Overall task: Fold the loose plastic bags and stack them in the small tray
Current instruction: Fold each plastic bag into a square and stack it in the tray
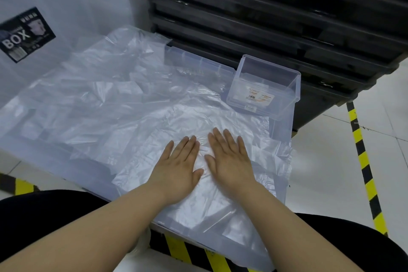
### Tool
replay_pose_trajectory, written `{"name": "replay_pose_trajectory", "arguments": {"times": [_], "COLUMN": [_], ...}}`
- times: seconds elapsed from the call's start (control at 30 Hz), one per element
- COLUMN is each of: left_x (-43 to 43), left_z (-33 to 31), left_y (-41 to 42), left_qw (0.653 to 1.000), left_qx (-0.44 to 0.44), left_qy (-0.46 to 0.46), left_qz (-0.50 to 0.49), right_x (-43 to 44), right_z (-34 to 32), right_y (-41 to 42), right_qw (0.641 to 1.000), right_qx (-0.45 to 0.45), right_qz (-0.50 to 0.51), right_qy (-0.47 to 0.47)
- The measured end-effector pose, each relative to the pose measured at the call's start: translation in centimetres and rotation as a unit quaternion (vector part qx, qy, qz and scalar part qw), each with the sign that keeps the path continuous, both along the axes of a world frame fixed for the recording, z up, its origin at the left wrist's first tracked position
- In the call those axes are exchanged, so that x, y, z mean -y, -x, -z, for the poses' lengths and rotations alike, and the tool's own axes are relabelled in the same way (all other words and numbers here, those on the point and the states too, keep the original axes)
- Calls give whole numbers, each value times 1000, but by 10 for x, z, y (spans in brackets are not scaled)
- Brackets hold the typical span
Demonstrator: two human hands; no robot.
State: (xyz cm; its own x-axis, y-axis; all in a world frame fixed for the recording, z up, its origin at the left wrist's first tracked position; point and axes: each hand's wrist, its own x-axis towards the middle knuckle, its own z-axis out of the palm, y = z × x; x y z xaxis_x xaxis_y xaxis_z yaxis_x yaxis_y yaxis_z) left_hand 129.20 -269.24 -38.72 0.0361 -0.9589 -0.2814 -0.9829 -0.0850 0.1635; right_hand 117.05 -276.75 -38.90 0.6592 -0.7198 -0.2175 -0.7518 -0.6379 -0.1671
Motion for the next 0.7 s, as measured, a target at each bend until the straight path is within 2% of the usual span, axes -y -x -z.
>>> {"name": "replay_pose_trajectory", "arguments": {"times": [0.13,0.23,0.3,0.4,0.53,0.7], "left_x": [5,16,25,41,59,66], "left_z": [-10,-17,-18,-23,-29,-30], "left_y": [-3,-5,-6,-9,-13,-15], "left_qw": [999,988,974,954,955,953], "left_qx": [-21,-98,-157,-212,-205,-210], "left_qy": [-2,67,79,42,-21,-53], "left_qz": [-39,-101,-145,-206,-214,-211], "right_x": [0,-2,-2,-1,0,2], "right_z": [-2,-1,-1,0,-1,-1], "right_y": [7,8,8,8,9,9], "right_qw": [999,999,999,998,998,997], "right_qx": [-15,-10,-5,-2,12,43], "right_qz": [42,51,52,55,52,59], "right_qy": [2,-11,-15,-17,-17,-29]}}
